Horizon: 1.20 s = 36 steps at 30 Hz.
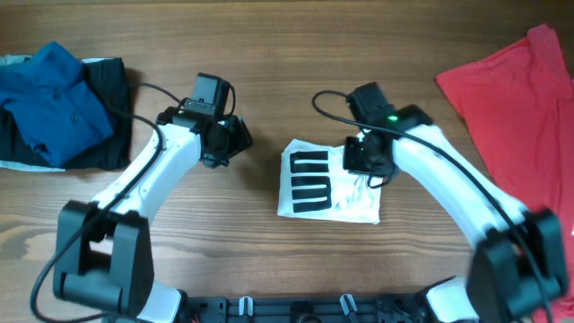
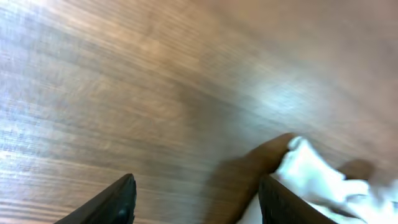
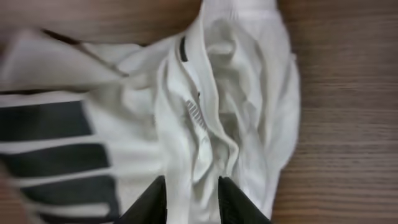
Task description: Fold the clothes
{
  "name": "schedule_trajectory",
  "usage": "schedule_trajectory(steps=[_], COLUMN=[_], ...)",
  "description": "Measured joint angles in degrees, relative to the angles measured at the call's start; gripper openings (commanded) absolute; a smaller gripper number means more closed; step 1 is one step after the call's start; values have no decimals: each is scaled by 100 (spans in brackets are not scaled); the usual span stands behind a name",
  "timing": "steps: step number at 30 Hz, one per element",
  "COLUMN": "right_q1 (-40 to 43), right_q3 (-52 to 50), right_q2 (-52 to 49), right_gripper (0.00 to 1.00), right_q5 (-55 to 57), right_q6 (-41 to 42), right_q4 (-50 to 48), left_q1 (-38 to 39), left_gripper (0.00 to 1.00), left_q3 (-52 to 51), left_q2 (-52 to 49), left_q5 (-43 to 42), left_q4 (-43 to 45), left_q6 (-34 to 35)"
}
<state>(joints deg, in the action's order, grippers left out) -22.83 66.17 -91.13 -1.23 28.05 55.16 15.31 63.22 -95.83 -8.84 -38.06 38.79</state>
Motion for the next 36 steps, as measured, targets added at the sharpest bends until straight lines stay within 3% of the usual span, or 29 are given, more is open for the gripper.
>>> schedule_trajectory(steps=[3,9,19,21,23,24,32,36], right_q1=[0,0,0,0,0,0,0,0], right_q3=[94,-131,-1408,-1515,-1550,-1550,-1547,-1547], right_q2=[476,435,341,334,332,332,332,332], right_gripper=[39,38,37,29,8,4,4,8], right_q5=[-162,-590,-1272,-1296,-1320,-1338,-1115,-184], right_q6=[-229,-542,-748,-763,-793,-791,-673,4], right_q4=[225,391,-863,-1082,-1163,-1154,-459,-127], left_q1=[0,68,221,221,221,221,221,221], left_gripper=[63,64,64,64,64,64,64,64], left_q3=[0,0,0,0,0,0,0,0], left_q2=[105,105,105,103,103,105,105,105], left_q5=[-2,-4,-24,-24,-24,-24,-24,-24], left_q4=[59,11,-37,-48,-50,-50,-50,-50], left_q6=[-20,-28,-125,-125,-125,-125,-125,-125])
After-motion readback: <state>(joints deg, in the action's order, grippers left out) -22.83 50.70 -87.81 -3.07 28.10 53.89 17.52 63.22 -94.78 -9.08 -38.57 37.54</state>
